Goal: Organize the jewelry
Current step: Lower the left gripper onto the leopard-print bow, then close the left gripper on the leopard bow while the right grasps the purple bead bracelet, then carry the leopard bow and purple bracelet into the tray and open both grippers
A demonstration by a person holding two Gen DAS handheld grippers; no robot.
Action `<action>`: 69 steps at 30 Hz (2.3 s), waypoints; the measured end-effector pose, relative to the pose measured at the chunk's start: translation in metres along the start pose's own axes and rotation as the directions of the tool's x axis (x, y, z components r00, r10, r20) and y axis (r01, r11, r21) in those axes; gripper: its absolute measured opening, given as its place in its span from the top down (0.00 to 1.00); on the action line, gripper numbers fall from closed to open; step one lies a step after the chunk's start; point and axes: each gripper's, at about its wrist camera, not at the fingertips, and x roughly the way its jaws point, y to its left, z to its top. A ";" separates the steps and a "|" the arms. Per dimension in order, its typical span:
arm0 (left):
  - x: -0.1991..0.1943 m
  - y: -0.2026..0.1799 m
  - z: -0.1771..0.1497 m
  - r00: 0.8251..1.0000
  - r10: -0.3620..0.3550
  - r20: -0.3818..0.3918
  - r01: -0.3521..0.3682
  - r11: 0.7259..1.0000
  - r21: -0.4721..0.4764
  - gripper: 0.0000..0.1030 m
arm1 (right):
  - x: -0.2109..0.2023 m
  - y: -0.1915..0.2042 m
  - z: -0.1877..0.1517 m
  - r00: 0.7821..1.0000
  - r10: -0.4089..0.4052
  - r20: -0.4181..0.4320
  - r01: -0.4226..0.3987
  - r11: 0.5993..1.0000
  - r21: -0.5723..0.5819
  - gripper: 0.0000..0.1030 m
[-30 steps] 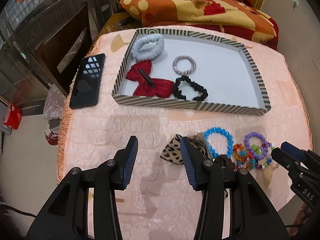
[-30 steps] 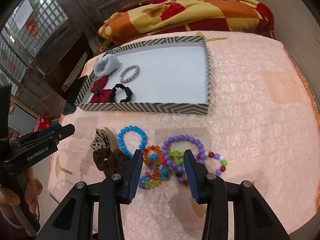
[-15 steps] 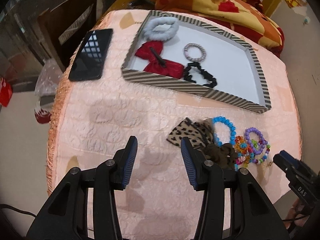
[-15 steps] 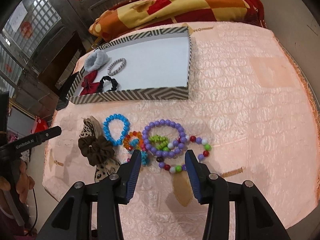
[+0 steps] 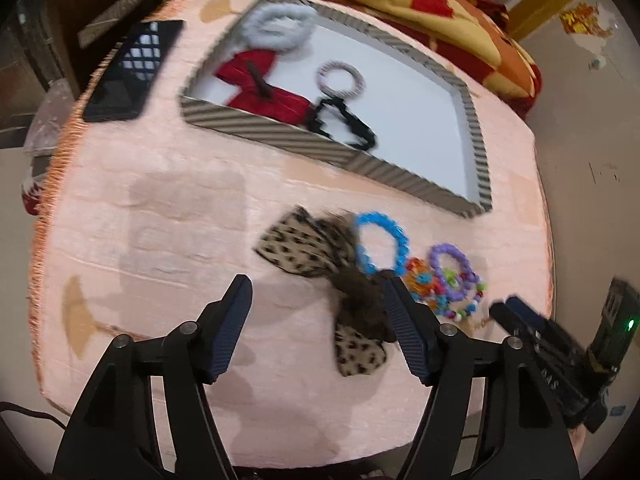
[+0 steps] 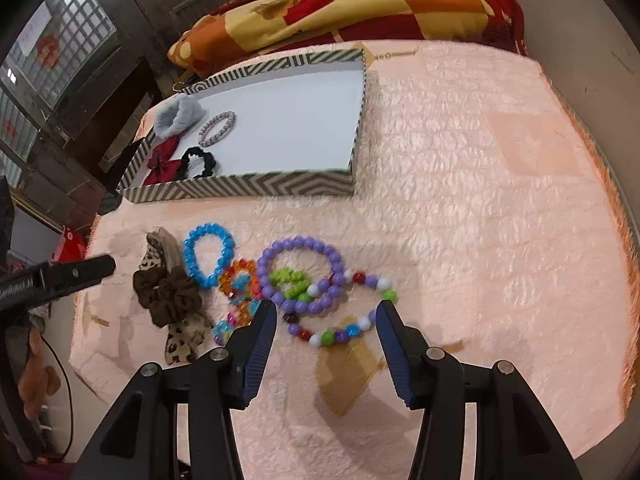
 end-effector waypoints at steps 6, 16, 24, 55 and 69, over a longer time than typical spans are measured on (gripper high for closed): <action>0.021 -0.014 -0.007 0.999 0.021 -0.049 -0.020 1.000 0.010 0.34 | 0.017 -0.006 0.017 1.000 -0.011 -0.010 0.010 0.999 -0.051 0.52; 0.037 -0.021 -0.008 0.997 0.051 -0.053 -0.051 0.999 -0.001 0.34 | 0.051 0.000 0.026 0.997 0.016 -0.073 -0.024 0.994 -0.107 0.52; 0.055 -0.030 -0.008 0.993 0.090 -0.071 -0.089 0.996 0.018 0.34 | 0.070 0.003 0.028 0.996 0.005 -0.093 -0.017 0.990 -0.137 0.52; -0.019 -0.008 0.014 0.994 0.086 0.073 -0.095 0.985 0.141 0.77 | -0.011 0.035 0.051 0.989 0.124 0.084 -0.112 0.984 -0.137 0.91; -0.045 -0.020 0.077 0.974 0.130 0.184 -0.167 0.964 0.206 0.77 | -0.024 0.062 0.094 0.984 0.115 0.137 -0.089 0.980 -0.179 0.92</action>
